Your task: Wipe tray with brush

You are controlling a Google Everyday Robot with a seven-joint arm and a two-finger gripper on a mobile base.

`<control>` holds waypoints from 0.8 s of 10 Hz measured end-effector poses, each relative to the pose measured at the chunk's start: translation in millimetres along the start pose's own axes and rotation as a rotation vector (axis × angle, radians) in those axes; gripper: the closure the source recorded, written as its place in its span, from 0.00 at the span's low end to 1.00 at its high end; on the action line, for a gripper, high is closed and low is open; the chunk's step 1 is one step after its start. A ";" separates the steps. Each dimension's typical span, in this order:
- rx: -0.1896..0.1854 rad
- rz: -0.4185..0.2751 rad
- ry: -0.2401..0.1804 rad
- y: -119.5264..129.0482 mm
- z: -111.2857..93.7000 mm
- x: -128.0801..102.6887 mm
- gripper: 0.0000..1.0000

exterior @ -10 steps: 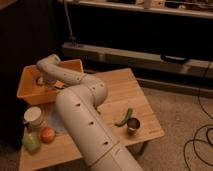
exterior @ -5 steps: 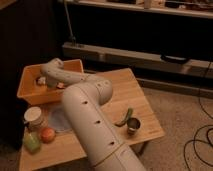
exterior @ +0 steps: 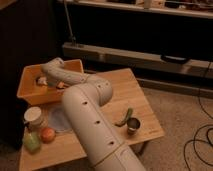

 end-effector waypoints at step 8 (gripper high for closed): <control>-0.052 -0.024 -0.008 -7.3 -6.3 13.0 0.95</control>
